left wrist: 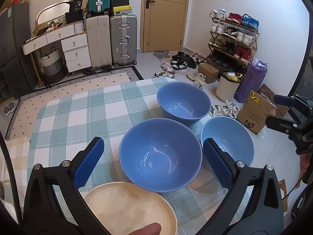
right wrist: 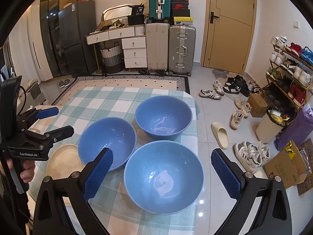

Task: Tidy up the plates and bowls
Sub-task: 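Move both tools back and forward toward the nearest large blue bowl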

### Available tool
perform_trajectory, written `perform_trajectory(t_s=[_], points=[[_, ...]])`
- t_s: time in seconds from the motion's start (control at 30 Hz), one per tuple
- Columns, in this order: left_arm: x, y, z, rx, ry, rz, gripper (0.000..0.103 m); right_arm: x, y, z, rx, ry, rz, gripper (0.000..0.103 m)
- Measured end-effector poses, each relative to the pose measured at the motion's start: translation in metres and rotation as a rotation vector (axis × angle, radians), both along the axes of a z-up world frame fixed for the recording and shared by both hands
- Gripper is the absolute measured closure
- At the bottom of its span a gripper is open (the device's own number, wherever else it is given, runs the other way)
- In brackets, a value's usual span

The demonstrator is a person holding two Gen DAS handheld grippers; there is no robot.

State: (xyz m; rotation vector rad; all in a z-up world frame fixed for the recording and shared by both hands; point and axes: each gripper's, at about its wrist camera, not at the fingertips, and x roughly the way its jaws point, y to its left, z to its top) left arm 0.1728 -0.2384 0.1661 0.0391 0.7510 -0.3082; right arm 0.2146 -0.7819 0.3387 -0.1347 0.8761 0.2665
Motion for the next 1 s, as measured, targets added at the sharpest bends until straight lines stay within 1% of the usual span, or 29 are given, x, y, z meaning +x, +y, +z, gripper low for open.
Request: perform_trajectory(t_s=[0.33,0.5,0.63,0.8,1.0], points=[[0.036,-0.007,0.002,0.015,0.024,0.013,0.002,0.033,-0.016,0.0,0.035,0.028,-0.038,0.001],[0.052,-0.014,0.0,0.033,0.03,0.015,0.002,0.05,-0.024,-0.005,0.061,0.058,-0.053,0.001],[0.07,-0.021,-0.004,0.036,0.044,0.013,0.002,0.064,-0.027,-0.01,0.065,0.063,-0.061,0.001],[0.095,-0.035,-0.014,0.041,0.064,-0.008,0.002,0.086,-0.033,-0.018,0.062,0.083,-0.082,0.001],[0.125,-0.05,-0.033,0.043,0.097,-0.026,0.002,0.114,-0.038,-0.041,0.055,0.121,-0.115,0.001]])
